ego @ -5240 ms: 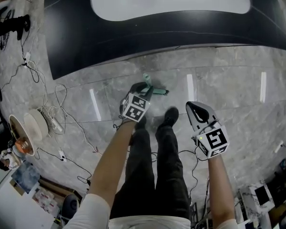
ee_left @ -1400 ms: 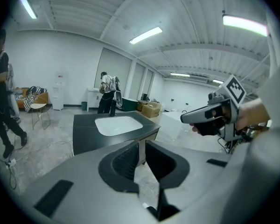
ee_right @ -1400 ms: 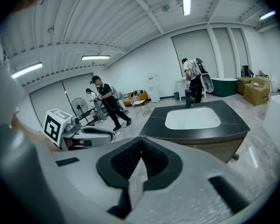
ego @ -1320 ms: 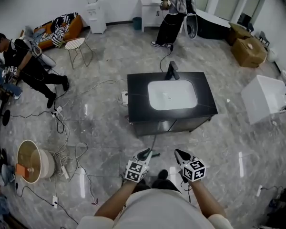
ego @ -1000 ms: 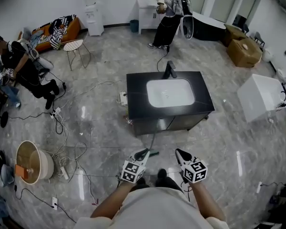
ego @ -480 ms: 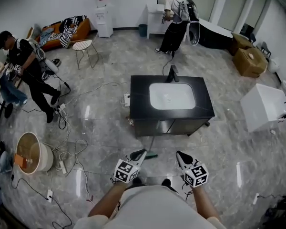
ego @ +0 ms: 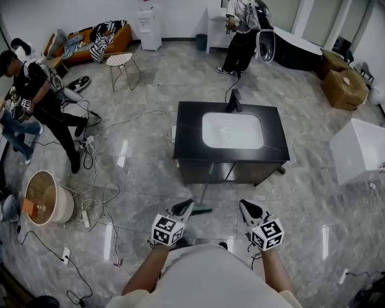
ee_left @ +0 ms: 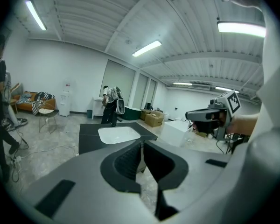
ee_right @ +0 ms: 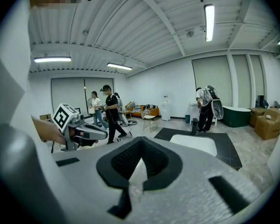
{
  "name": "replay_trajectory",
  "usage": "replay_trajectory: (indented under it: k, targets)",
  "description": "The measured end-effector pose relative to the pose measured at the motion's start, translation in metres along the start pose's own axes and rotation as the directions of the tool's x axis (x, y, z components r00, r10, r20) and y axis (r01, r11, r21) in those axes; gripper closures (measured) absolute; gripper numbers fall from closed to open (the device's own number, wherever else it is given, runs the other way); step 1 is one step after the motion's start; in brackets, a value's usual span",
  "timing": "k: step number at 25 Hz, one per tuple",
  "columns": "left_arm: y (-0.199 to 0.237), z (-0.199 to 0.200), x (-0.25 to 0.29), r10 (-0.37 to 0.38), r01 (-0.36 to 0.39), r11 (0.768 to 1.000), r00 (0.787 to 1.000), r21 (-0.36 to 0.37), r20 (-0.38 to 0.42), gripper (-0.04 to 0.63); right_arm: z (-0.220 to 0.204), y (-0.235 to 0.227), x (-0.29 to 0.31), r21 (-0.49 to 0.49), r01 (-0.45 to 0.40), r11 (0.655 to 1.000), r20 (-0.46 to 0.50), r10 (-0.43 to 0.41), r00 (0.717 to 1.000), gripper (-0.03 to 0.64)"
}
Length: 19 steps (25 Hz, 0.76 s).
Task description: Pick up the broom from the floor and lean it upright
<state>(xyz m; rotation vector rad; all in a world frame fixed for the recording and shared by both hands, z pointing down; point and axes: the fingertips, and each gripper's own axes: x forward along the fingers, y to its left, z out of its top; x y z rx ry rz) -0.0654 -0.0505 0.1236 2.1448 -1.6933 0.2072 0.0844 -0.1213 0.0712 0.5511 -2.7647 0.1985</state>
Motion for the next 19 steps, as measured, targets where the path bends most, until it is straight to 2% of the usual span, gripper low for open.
replay_trajectory:
  k: [19]
  targets:
    - [-0.016, 0.011, 0.017, -0.001, 0.001, 1.0, 1.0, 0.019, 0.002, 0.574, -0.006, -0.027, -0.016, 0.051, 0.011, 0.999, 0.024, -0.013, 1.0, 0.617]
